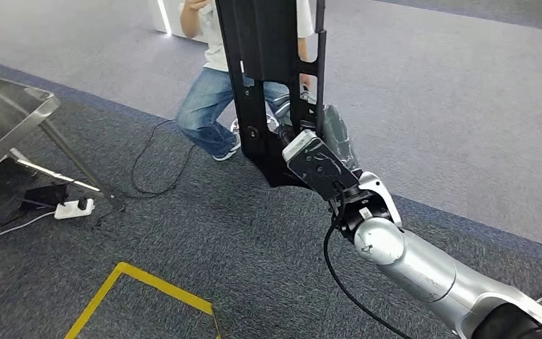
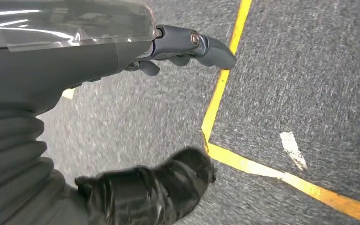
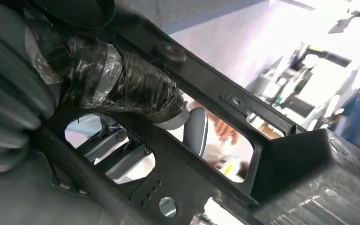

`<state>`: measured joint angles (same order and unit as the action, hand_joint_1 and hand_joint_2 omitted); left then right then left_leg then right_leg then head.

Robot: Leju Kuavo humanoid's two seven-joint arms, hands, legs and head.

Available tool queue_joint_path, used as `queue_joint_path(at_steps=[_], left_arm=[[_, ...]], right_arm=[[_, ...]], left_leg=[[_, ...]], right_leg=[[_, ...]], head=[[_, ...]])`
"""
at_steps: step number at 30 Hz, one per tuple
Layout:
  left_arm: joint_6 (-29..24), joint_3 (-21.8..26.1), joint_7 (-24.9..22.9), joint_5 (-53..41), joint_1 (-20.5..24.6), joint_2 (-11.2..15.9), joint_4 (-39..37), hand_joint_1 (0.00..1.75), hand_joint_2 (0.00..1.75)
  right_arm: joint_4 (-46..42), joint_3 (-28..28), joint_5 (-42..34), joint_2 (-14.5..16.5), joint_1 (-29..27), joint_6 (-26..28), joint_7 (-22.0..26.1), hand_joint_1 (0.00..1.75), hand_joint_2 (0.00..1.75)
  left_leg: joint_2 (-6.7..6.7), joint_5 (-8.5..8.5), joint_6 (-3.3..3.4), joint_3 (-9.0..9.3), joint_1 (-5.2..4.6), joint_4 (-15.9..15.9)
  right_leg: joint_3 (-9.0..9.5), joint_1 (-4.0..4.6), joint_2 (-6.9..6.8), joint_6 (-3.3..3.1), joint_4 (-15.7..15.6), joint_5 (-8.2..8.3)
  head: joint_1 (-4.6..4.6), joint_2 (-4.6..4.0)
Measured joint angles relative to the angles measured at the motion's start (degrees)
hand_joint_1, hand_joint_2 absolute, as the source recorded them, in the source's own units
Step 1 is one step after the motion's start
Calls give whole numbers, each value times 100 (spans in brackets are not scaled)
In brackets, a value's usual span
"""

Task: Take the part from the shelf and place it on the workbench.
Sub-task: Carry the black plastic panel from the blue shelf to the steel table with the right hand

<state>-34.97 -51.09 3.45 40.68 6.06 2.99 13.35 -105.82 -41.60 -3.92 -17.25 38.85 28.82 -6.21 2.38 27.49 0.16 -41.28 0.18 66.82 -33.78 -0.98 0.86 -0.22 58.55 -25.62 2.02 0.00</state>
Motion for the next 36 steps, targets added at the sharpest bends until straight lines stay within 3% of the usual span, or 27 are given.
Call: queue_joint_path(at_steps=[2, 3, 4, 5, 7, 9, 11, 12, 14, 16, 17, 18, 19, 20, 22, 24, 26, 27, 29, 31, 33, 34, 36], left_arm=[[0, -2, 0, 0, 17, 0, 0, 0, 175], [0, -3, -1, 0, 13, 0, 0, 0, 175], [1, -4, -2, -2, 6, 0, 0, 0, 175], [1, -5, -3, -4, -1, 0, 0, 0, 175], [2, -5, -4, -11, -1, 0, 0, 0, 175], [2, -7, -4, -22, 9, 1, -1, 0, 175], [2, -9, -4, -29, 4, 3, -1, 0, 175], [2, -11, -4, -27, -4, 3, -2, 0, 175], [2, -16, -9, -26, 0, 4, -2, 0, 175], [2, -29, -17, -26, 16, 4, -2, 0, 175], [2, -42, -21, -26, 23, 4, -2, 0, 175], [2, -58, -22, -26, 25, 4, -2, 0, 175], [1, -73, -22, -26, 26, 4, -2, 0, 175], [-1, -85, -23, -26, 24, 4, -2, 0, 175], [-2, -97, -24, -32, 20, 3, -2, 0, 175], [-3, -105, -23, -39, 22, 2, -2, 0, 175], [-4, -114, -22, -42, 11, 4, -2, 0, 175], [-5, -117, -22, -42, -7, 5, -2, 0, 175], [-5, -122, -21, -43, -15, 3, -1, 0, 175], [-4, -125, -20, -44, 10, -4, 0, 0, 175], [-3, -131, -17, -44, 24, -5, 0, 0, 175], [-3, -133, -15, -44, 19, -5, 0, 0, 175], [-2, -134, -12, -43, 5, -5, 0, 0, 175]], right_arm=[[-4, 1, 3, -2, -13, 4, 0, 175, 175], [-4, 1, 3, -2, -24, 5, -2, 175, 175], [-4, 1, 3, -2, -33, 8, -6, 175, 175], [-4, 1, 3, -2, -38, 10, -10, 175, 175], [-4, 2, 3, -3, -36, 18, -17, 175, 175], [-5, 4, 3, -4, -38, 24, -19, 175, 175], [-8, 6, 3, -4, -44, 27, -21, 175, 175], [-9, 8, 3, -7, -46, 27, -23, 175, 175], [-17, 11, 4, -14, -45, 28, -24, 175, 175], [-21, 12, 7, -21, -62, 30, -23, 175, 175], [-21, 12, 7, -25, -81, 31, -22, 175, 175], [-21, 12, 8, -27, -101, 31, -22, 175, 175], [-21, 12, 8, -30, -117, 31, -23, 175, 175], [-21, 12, 8, -34, -126, 31, -24, 175, 175], [-22, 13, 9, -48, -130, 31, -25, 175, 175], [-26, 14, 10, -59, -133, 29, -23, 175, 175], [-32, 14, 11, -61, -136, 23, -23, 175, 175], [-34, 14, 12, -60, -136, 20, -23, 175, 175], [-39, 14, 13, -60, -134, 16, -23, 175, 175], [-46, 14, 13, -61, -134, 10, -22, 175, 175], [-48, 14, 12, -61, -136, -5, -22, 175, 175], [-48, 14, 12, -61, -136, -15, -23, 175, 175], [-48, 14, 12, -61, -135, -38, -24, 175, 175]], left_leg=[[-166, 237, -44, -365, 29, 665], [-191, 222, -57, -438, 40, 774], [-215, 98, -62, -383, 47, 645], [-268, -93, -59, -210, 50, 310], [-496, -364, -11, 191, 9, -446], [-591, -393, 79, 353, -52, -741], [-444, -388, 168, 376, -65, -762], [-370, -389, 200, 404, -56, -791], [-247, -397, 275, 474, -25, -845], [-127, -384, 325, 495, -23, -846], [-50, -375, 335, 497, -24, -838], [36, -364, 340, 501, -26, -825], [126, -351, 340, 508, -27, -809], [221, -334, 332, 518, -24, -788], [391, -297, 297, 510, -21, -738], [535, -288, 233, 461, -1, -713], [684, -308, 151, 425, 29, -738], [666, -300, 118, 412, 30, -728], [373, -153, 69, 280, 7, -473], [-18, 137, 34, -58, 13, 182], [-157, 259, 0, -355, 43, 698], [-186, 176, -13, -362, 57, 677], [-328, -190, -24, -65, 75, 54]], right_leg=[[22, 28, -189, -21, 2, -31], [34, 34, -283, -22, 6, -52], [53, 36, -370, -15, 9, -75], [79, 37, -450, -3, 13, -101], [136, 56, -596, 41, 21, -161], [180, 81, -714, 103, 14, -211], [228, 83, -821, 172, -8, -254], [247, 71, -786, 205, 17, -294], [110, 47, -493, 247, 372, -503], [-294, 40, -175, 255, 1136, -812], [-506, 41, -118, 260, 1477, -902], [-642, 41, -96, 263, 1640, -881], [-674, 37, -81, 261, 1587, -748], [-597, 29, -43, 255, 1309, -516], [-324, -7, 232, 230, 540, -106], [-158, -17, 442, 206, 138, -7], [-103, -6, 348, 164, 76, -27], [-70, -10, 269, 132, 35, -19], [11, -26, 96, 63, -53, -1], [69, -1, -89, 15, -83, -20], [105, 9, -276, 4, -83, -59], [125, 7, -361, 12, -82, -80], [182, 2, -513, 52, -78, -135]], head=[[10, 0], [12, 0], [13, 0], [14, 0], [11, 0], [0, 0], [-9, 0], [-18, 0], [-40, 0], [-62, 0], [-69, 0], [-72, 0], [-72, 0], [-73, 0], [-72, 0], [-70, 0], [-68, 0], [-68, 0], [-29, 0], [8, 0], [8, 0], [9, 0], [10, 0]])
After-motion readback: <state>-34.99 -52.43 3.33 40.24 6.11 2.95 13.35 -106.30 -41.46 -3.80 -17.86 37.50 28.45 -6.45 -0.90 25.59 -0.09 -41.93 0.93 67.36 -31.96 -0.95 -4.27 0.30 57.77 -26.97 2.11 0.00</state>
